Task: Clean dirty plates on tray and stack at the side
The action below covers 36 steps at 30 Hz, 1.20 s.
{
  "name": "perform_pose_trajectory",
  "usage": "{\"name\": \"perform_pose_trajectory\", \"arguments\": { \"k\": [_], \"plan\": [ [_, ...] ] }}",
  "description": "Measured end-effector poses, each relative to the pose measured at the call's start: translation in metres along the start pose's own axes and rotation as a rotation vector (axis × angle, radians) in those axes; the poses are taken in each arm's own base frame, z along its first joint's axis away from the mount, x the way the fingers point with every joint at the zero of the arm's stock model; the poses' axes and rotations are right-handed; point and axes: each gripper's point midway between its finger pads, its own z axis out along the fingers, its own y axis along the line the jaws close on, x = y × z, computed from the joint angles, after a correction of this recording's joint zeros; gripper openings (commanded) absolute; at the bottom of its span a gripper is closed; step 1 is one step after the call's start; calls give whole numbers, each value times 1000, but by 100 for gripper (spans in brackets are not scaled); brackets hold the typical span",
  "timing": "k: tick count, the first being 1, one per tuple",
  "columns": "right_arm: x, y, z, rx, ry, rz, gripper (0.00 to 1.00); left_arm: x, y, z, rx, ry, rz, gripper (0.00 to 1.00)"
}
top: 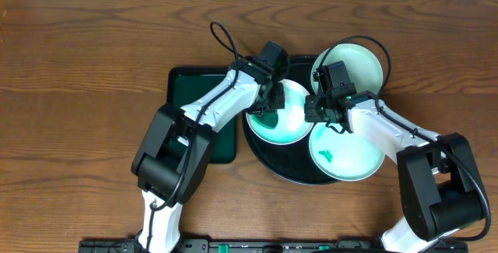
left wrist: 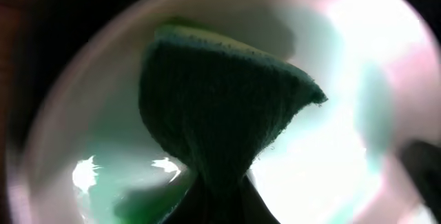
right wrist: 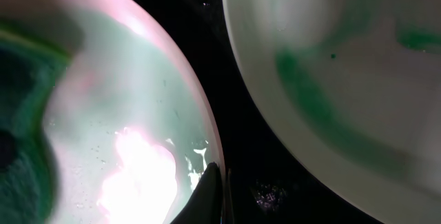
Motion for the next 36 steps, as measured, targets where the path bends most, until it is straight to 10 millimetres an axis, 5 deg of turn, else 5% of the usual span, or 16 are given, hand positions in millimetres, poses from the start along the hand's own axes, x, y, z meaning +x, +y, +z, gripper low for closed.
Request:
{"name": "perform_pose_trajectory", "arguments": {
  "k": [12, 15, 19, 25, 32, 36],
  "plan": [
    [0, 0, 0, 0, 0, 0, 1, 22, -49, -5, 267, 132, 40, 8],
    [0, 0, 0, -1, 1, 0, 1, 17, -55, -26, 305, 102, 48, 7],
    [0, 0, 0, -3, 1, 0, 1, -3, -52, -82, 349, -5, 42, 8],
    [0, 1, 0, -5, 2, 0, 1, -14, 10, -142, 216, -100, -54, 8],
    [0, 1, 0, -4, 2, 0, 1, 5, 114, -151, -115, -29, -178, 8],
    [0, 1, 0, -4, 2, 0, 1, 9, 149, -151, -223, -25, -209, 8]
  ]
}}
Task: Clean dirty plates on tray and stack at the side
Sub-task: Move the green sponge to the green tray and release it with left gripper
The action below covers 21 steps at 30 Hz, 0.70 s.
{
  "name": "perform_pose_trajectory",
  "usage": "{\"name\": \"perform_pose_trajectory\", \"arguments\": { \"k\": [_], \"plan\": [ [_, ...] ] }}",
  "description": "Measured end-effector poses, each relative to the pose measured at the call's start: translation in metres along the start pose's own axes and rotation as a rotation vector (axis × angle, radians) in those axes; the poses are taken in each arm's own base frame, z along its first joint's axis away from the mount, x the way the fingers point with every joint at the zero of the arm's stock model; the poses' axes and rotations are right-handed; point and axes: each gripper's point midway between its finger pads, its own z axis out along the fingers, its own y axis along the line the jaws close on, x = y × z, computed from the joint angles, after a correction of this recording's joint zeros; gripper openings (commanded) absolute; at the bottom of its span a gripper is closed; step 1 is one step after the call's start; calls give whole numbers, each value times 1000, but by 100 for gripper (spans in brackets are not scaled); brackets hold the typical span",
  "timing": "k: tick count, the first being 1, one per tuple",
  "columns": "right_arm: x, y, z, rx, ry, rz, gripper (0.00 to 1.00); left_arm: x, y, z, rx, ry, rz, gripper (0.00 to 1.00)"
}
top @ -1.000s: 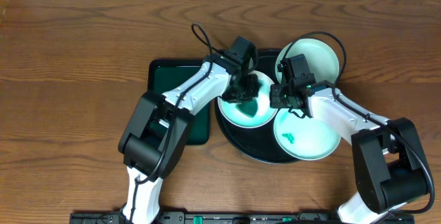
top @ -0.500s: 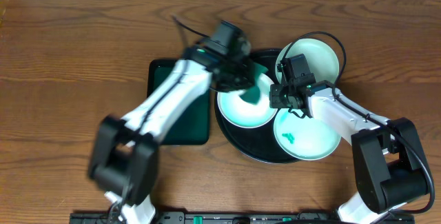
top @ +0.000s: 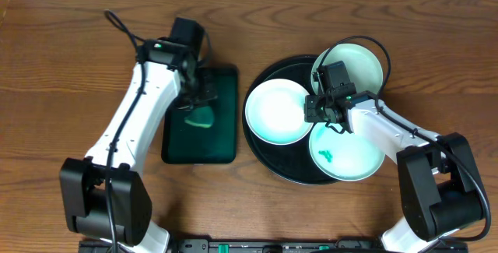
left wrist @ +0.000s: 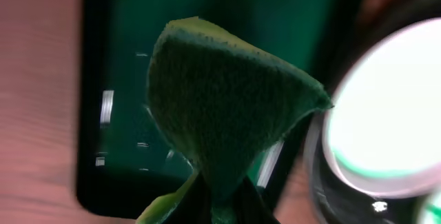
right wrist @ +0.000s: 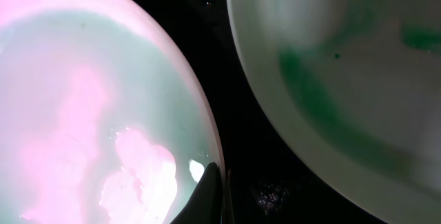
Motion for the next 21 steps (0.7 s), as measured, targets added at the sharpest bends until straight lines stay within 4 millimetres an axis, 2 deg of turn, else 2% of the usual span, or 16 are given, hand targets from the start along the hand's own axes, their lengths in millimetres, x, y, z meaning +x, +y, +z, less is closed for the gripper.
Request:
{"name": "perform_pose_trajectory", "arguments": {
  "k": [3, 11, 13, 15, 17, 21],
  "plan": [
    [0, 0, 0, 0, 1, 0, 1, 4, 12, 17, -38, 6, 9, 8],
    [1, 0, 0, 1, 4, 0, 1, 22, 27, 63, -69, 18, 32, 9],
    [1, 0, 0, 1, 4, 0, 1, 24, 28, 66, -71, 20, 32, 24],
    [1, 0, 0, 1, 4, 0, 1, 24, 29, 67, -74, 19, 30, 34],
    [1, 0, 0, 1, 4, 0, 1, 23, 29, 67, -76, 15, 31, 40],
    [1, 0, 0, 1, 3, 0, 1, 26, 30, 66, -82, 28, 33, 44]
  ]
}}
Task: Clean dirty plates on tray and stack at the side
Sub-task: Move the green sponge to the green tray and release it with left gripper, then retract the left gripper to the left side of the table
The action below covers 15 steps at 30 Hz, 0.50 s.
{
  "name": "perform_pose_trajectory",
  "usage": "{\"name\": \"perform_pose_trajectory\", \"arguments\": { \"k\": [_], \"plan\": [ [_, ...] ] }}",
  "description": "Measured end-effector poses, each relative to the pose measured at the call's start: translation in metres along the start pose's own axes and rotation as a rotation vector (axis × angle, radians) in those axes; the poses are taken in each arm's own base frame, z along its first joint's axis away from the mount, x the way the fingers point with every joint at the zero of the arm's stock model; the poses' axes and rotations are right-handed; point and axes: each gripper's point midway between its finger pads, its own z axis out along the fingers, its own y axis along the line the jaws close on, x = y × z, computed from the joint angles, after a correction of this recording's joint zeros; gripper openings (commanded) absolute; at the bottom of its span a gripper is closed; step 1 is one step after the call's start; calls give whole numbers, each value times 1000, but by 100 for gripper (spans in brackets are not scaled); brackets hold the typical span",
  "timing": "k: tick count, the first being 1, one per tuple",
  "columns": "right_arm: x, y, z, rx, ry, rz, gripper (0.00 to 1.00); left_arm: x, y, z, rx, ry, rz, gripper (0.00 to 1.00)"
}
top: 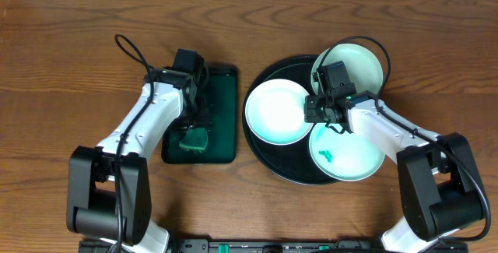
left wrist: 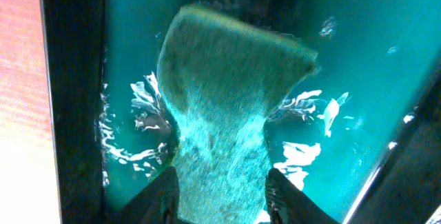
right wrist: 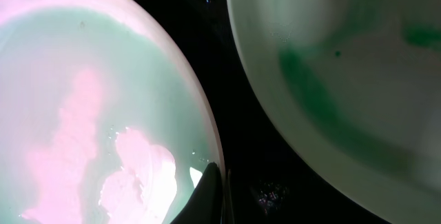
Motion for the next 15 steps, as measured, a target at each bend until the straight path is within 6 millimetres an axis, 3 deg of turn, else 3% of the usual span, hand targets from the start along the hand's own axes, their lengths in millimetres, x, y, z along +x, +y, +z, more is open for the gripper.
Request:
{"name": "perform_pose_trajectory", "arguments": {
  "k": [3, 6, 8, 10, 13, 15],
  "plan": [
    [0, 0, 0, 0, 0, -1, 12, 4, 2, -5, -8, 18, -1, 46],
    [1, 1, 0, -3, 2, -11, 15, -8, -2, -25, 18, -42, -5, 48],
    [1, 1, 0, -3, 3, -12, 14, -19, -4, -48, 48, -116, -18, 49],
    [1, 1, 0, -3, 5, -12, 8, -33, -1, -77, 84, -216, -46, 61],
    [2, 0, 0, -1, 7, -12, 1, -46, 15, -121, 123, -358, -116, 75],
    [1, 0, 0, 0, 6, -14, 1, -47, 28, -140, 129, -412, -152, 77]
  ]
}}
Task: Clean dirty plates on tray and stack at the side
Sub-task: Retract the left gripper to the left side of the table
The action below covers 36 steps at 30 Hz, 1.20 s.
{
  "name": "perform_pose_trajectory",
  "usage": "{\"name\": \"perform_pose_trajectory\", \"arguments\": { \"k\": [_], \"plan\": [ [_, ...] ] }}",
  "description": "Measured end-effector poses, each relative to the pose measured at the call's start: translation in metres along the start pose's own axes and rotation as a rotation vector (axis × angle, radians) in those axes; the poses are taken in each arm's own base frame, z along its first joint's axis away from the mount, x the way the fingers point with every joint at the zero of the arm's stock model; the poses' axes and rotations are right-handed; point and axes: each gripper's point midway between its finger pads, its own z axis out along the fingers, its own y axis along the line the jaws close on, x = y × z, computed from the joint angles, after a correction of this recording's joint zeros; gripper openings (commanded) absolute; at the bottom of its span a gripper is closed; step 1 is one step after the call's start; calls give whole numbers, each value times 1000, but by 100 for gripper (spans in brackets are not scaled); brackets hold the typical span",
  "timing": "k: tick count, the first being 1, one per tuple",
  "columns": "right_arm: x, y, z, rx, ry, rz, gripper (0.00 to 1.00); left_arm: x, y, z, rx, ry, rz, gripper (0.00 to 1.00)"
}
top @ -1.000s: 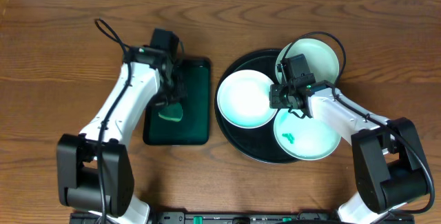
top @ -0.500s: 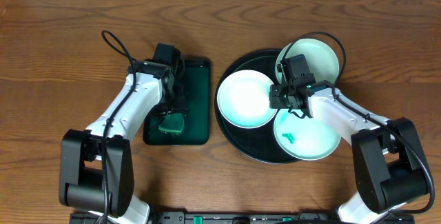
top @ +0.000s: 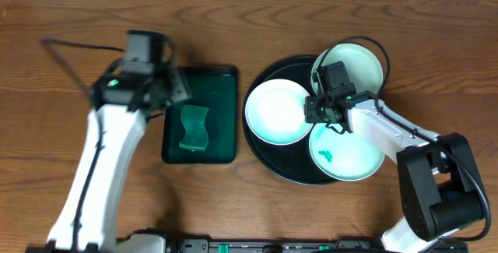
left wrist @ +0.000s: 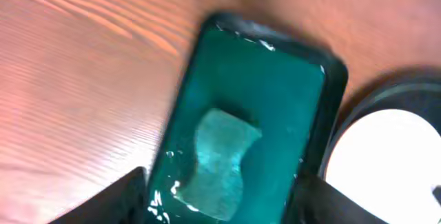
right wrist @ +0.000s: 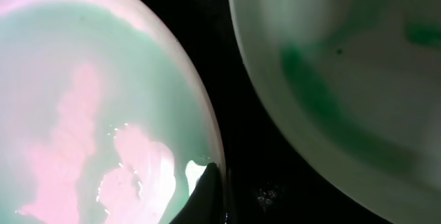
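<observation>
A round black tray (top: 268, 159) carries three pale green plates. The left plate (top: 276, 111) looks clean, and my right gripper (top: 315, 111) is shut on its right rim (right wrist: 207, 148). Green smears mark the front plate (top: 346, 153) and the back plate (top: 354, 65), the latter seen at close range as a stained plate (right wrist: 344, 65). The green sponge (top: 192, 127) lies loose in the basin of green water (top: 226, 152). My left gripper (left wrist: 220, 210) hangs open and empty above the basin's left side, with the sponge (left wrist: 220, 155) below it.
The basin (left wrist: 324, 114) sits just left of the tray on the wooden table (top: 78, 19). Cables loop above the back plate and over the left arm (top: 109, 152), which lies along the table's left side.
My left gripper has let go of the sponge and risen out of the basin, up and to the left. The sponge stays in the water. The right gripper holds the same rim.
First the left gripper pressed the sponge into the left plate while the right gripper held its rim. Then the sponge hung in the left gripper over the basin, the plate looking clean. Then it was down in the water, and now it lies there released.
</observation>
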Motion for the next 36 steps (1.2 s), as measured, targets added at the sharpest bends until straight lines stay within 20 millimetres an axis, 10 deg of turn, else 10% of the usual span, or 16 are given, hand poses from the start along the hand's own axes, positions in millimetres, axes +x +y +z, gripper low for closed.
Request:
{"name": "perform_pose_trajectory", "arguments": {
  "k": [36],
  "plan": [
    [0, 0, 0, 0, -2, -1, 1, 1, 14, -13, -17, -7, -34, 79]
  ]
}}
